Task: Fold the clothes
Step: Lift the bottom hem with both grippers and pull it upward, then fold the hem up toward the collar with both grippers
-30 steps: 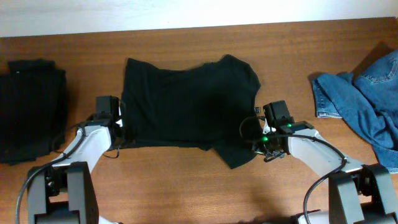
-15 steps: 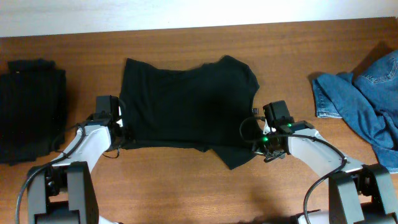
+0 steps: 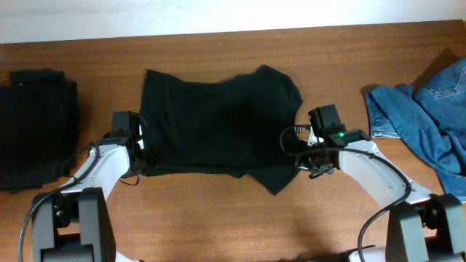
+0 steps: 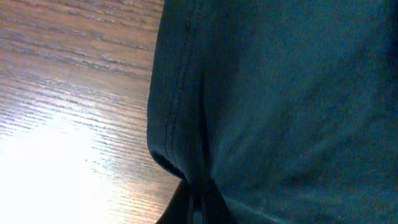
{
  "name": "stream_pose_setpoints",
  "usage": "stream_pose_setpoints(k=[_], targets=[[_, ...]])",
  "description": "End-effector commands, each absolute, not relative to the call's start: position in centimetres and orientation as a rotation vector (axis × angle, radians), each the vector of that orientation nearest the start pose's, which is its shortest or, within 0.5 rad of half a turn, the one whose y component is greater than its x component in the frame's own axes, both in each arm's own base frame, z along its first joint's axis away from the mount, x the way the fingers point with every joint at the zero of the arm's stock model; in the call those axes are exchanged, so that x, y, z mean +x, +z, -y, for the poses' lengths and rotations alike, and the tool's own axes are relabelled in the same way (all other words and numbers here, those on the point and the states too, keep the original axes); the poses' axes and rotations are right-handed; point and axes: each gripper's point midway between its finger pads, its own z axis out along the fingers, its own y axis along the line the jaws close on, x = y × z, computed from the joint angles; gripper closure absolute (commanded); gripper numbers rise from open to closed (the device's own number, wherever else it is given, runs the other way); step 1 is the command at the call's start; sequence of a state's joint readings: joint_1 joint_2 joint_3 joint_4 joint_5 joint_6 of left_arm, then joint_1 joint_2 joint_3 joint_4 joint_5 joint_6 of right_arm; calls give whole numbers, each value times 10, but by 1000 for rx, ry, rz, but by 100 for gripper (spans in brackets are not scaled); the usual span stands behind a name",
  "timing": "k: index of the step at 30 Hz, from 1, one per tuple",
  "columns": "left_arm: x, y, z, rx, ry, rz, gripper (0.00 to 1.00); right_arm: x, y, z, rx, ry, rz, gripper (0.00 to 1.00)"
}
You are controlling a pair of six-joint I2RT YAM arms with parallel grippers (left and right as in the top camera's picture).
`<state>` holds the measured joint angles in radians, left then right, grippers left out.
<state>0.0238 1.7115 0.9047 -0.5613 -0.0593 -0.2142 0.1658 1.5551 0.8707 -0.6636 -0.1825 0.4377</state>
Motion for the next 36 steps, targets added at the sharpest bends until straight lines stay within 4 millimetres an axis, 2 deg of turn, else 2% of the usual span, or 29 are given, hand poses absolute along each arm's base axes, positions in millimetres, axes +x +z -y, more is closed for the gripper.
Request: stream_pose_setpoints(k=[1,7,16,25,36], targets=[[321,0,-21,-365,76,-2931,99,300,41,-80,354,352,-2910,96],[331,21,-21,-365,77,-2938,99,307,49,-81,362,359,-2891,96],[349,52,-22,-363,73,-2914,99,307,49,-78,423,363,-2886,96],[345,52,-22,-368,75,-2930,99,318,61,-53,569,400,-2852,96],[349,53,-18,-443,34,-2906,99,331,71,-56,597,478,-2797,96]])
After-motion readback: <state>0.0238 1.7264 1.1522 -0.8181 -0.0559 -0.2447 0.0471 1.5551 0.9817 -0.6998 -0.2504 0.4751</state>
